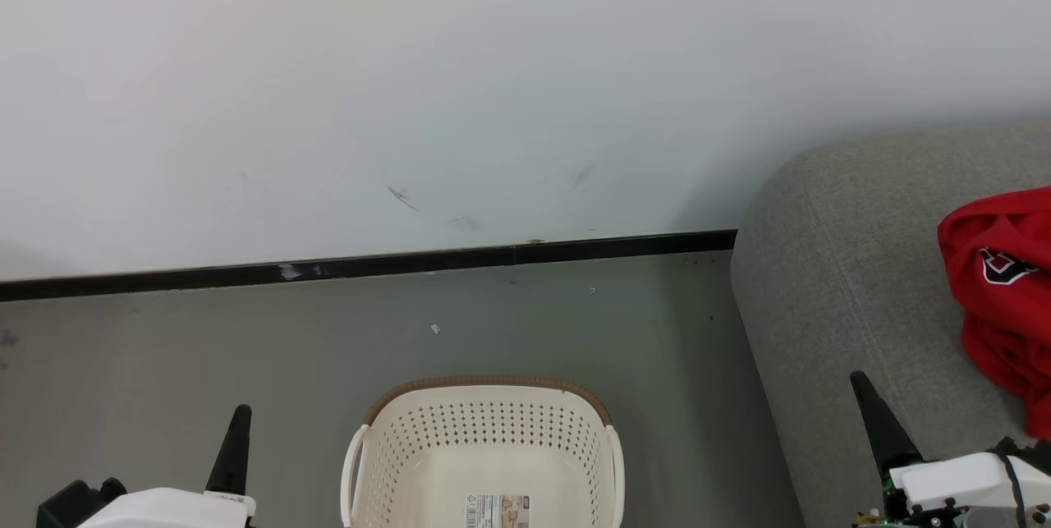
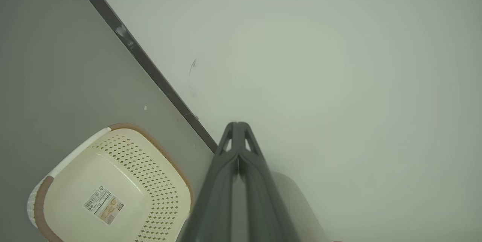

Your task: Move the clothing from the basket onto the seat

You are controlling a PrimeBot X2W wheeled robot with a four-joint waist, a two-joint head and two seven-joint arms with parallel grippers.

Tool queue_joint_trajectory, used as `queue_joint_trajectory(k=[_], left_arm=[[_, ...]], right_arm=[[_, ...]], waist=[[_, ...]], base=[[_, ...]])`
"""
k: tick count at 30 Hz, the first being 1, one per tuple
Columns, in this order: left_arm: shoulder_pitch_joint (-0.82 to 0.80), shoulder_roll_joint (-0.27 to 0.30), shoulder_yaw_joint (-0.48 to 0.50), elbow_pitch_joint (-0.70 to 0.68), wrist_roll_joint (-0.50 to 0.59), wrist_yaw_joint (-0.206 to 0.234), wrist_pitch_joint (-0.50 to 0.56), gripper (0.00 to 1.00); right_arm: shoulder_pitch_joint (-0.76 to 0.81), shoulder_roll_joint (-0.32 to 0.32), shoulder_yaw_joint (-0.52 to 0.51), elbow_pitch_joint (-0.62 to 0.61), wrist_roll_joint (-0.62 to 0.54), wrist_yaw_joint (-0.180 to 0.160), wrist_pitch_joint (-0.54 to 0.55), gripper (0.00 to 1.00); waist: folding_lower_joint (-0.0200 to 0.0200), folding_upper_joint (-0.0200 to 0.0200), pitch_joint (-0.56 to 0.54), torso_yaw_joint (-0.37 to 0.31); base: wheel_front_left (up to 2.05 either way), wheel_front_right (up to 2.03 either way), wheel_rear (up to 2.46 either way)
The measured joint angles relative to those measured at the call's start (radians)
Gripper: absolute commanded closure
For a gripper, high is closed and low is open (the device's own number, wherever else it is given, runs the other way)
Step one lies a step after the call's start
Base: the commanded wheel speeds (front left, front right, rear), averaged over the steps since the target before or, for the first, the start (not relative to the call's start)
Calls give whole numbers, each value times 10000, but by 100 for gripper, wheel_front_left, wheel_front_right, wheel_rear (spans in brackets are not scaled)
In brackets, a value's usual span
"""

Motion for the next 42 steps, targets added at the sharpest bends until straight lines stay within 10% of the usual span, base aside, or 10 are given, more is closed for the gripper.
queue_joint_trajectory(k=[26,42], left_arm=[[-246,-291,832,157,-2736,-773,878,100],[-403,-295,863,199,-2773,-775,878,100]], right_arm=[[-665,-320,-119,267,4149,0,625,100],[-732,-322,-125,309,4203,0,627,100]], waist=[[-2,0,45,-57],[-3,0,45,-58]], base=[[0,0,0],[0,0,0]])
